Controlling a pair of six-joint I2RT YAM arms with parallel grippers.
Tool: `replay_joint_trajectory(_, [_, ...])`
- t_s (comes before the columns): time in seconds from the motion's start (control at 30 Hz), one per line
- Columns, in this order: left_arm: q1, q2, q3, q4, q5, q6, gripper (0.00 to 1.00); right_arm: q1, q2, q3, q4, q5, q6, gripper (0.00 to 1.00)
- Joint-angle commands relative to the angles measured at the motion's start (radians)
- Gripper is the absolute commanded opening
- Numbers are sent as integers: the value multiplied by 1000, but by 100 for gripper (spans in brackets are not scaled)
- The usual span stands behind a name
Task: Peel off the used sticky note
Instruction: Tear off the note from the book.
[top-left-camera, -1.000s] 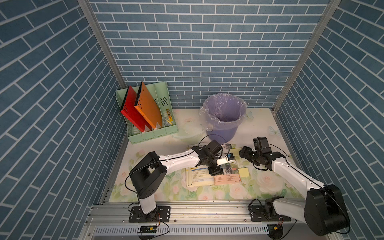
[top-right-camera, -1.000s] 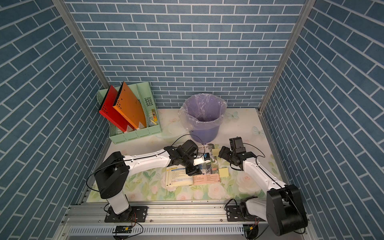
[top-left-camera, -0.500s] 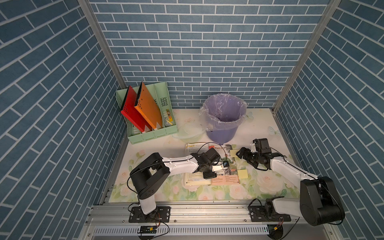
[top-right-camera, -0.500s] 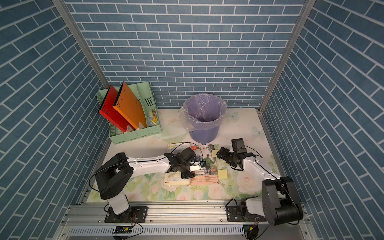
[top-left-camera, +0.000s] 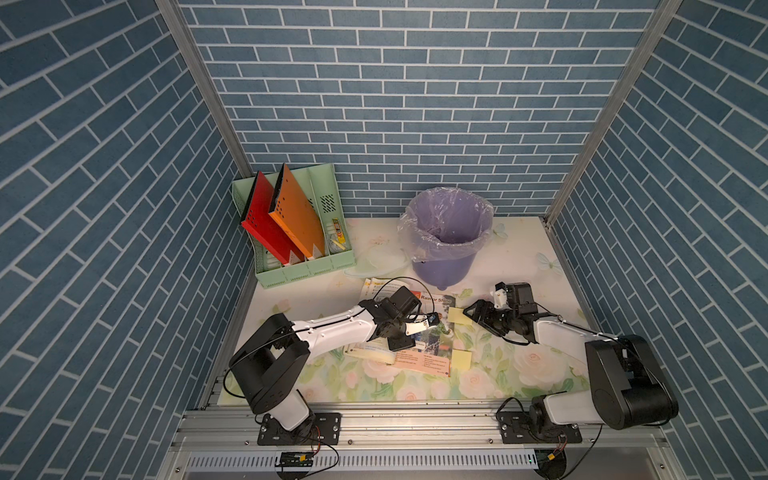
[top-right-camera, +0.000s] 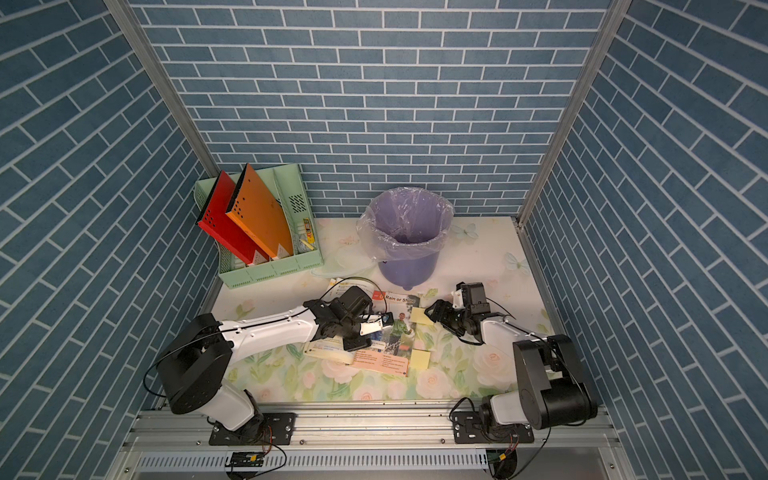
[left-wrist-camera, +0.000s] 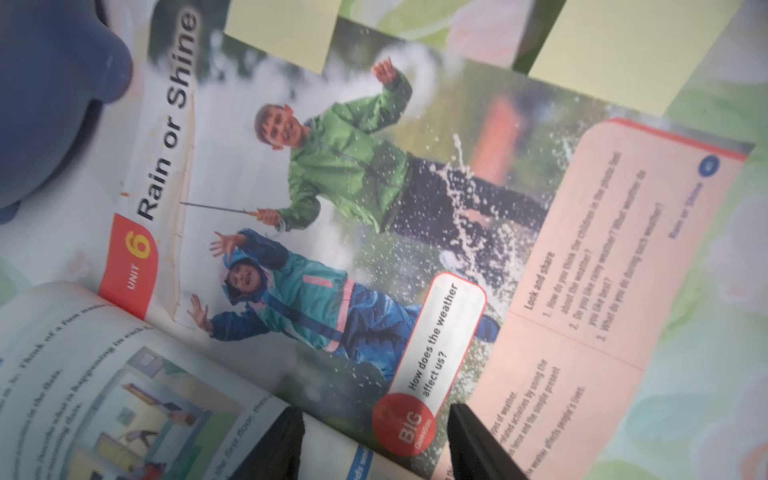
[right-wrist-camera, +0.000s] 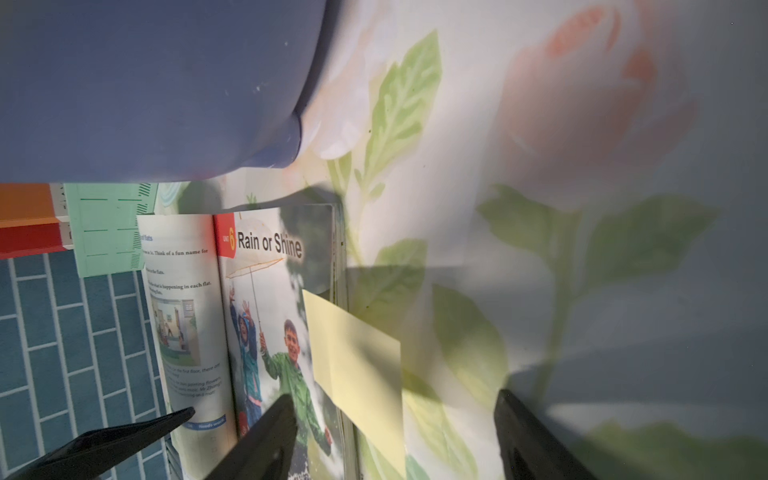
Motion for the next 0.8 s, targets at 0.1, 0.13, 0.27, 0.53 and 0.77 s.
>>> replay_joint_trajectory(0.1, [-2,100,107,81,76,-78,60,5,82,-20,123,-48,40,66])
replay_joint_trajectory(0.13, [-2,118,114,108,84,-86,60,4,93,-16,135,-52,39,65])
replay_joint_trajectory(0.27, [-4,192,143,177,102,-104,58,5,120,-4,161,-68,30,52])
replay_joint_trajectory(0.53, [-4,308,204,221,69,-94,47,5,103,-18,172,-59,-15,40])
replay_joint_trajectory(0.77, [-4,335,221,225,82,-90,46,14,87,-18,219,-17,-25,33])
